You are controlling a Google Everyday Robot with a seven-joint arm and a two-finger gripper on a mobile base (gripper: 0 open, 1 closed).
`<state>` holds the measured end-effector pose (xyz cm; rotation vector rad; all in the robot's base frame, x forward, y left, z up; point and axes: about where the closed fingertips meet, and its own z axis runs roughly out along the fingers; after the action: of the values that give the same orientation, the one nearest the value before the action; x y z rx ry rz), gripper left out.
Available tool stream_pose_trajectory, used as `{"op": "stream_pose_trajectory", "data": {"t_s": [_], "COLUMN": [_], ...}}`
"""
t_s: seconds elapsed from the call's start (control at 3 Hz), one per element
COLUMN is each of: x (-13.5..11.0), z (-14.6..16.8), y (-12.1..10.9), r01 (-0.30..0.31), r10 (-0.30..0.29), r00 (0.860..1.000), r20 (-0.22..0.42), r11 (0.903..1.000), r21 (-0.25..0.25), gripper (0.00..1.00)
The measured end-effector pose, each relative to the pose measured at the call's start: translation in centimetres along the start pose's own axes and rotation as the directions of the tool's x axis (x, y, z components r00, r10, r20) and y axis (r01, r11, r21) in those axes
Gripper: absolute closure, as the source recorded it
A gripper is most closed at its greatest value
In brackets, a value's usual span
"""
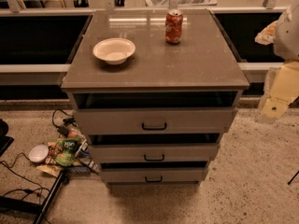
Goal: Open top drawer
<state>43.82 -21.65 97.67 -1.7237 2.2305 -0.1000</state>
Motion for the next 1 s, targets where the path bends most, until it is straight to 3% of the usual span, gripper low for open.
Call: {"op": "stream_pose_trajectory", "data": {"t_s": [0.67, 1.0], "x": [0.0, 0.0], "z": [1.9, 6.7], "y": [-0.9, -2.2], "r01": [-0.012, -0.019], "r10": [0.013, 0.023], "r00": [1.000, 0.997], "r20": [-0.027, -0.073], "r11": [0.9995, 0.9988], "r21": [0.029, 0.046], "gripper": [0.00, 0.00]}}
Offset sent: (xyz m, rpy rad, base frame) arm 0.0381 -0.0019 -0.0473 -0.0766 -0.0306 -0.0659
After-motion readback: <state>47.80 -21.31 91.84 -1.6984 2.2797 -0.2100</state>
